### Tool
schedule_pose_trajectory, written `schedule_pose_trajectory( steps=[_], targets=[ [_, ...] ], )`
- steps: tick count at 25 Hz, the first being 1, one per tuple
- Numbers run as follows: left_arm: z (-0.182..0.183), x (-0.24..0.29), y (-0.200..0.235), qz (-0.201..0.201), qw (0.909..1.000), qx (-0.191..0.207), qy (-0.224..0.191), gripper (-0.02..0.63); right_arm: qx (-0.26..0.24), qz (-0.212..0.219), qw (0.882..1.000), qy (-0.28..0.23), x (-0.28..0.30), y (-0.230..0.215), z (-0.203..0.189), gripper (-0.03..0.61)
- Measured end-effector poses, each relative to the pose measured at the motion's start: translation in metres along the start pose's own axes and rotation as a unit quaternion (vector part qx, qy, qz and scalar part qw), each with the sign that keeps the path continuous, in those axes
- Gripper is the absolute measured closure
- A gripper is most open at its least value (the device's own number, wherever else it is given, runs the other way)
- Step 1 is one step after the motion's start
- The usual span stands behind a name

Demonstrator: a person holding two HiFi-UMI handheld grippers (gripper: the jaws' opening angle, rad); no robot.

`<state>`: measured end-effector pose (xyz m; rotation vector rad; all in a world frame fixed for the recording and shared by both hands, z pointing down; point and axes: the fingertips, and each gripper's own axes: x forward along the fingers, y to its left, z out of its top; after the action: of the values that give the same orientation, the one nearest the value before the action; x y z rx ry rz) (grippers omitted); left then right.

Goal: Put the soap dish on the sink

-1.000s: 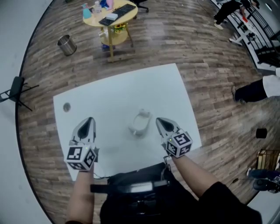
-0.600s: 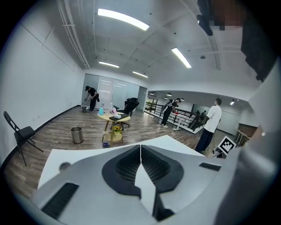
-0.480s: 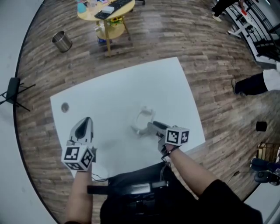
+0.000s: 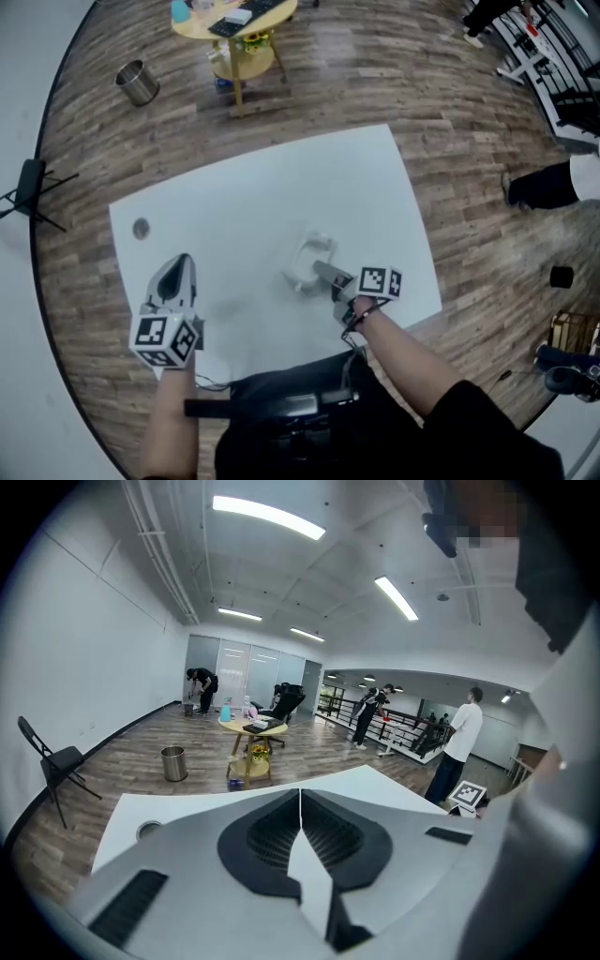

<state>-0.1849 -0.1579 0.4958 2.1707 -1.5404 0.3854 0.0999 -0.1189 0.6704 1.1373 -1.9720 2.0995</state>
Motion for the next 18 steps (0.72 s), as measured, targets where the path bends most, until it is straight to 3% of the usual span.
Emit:
schedule_pose_trajectory(
  steps=[9,15,18],
  targets=[
    [-0.005,-0.006,-0.004,0.016,0.9999,-0.002,0.002,0.604,0.030,0.009,0.999,0.025,0.015,-0.005,-0.003,0.373],
    [-0.009,-0.010,-0.005,0.026,0.9997,0.002,0.004,0.604,0.031,0.046,0.998,0.037,0.022,0.001,-0.005,0.373],
    [-0.007,-0.010,-0.007,0.028,0.9996,0.005,0.005,0.604,0.032,0.062,0.997,0.046,0.024,0.010,-0.009,0.405]
  ],
)
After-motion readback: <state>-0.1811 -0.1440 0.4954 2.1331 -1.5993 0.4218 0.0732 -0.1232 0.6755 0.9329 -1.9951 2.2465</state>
